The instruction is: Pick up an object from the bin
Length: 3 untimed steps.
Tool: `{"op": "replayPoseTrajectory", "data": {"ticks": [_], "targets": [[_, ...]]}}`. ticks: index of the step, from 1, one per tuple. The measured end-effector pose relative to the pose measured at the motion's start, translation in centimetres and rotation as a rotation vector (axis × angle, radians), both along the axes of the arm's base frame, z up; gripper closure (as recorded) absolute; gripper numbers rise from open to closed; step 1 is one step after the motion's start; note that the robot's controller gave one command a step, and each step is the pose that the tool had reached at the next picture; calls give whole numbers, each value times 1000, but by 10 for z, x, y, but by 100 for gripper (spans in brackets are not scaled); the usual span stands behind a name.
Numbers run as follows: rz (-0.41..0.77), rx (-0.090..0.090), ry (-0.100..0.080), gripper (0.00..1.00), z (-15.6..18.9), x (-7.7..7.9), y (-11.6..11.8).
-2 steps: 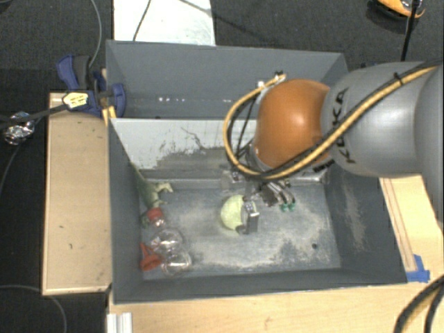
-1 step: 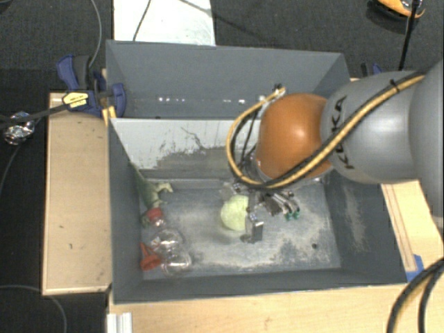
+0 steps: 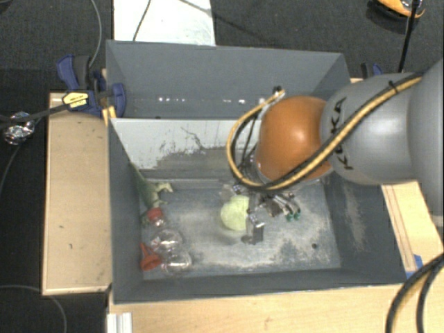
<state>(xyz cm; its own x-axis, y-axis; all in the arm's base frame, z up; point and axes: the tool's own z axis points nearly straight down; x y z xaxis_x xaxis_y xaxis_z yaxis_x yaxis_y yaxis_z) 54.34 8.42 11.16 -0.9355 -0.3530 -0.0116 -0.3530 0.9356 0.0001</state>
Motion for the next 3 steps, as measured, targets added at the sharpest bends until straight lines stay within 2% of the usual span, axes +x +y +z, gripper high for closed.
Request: {"op": "replayPoseTrajectory", "data": {"ticks": [1,2,3], "targets": [[146,0,-4,0,-20,4,-37],[180,-2,-1,0,-31,4,-70],[174,-1,-12,100,-37,9,-35]]}}
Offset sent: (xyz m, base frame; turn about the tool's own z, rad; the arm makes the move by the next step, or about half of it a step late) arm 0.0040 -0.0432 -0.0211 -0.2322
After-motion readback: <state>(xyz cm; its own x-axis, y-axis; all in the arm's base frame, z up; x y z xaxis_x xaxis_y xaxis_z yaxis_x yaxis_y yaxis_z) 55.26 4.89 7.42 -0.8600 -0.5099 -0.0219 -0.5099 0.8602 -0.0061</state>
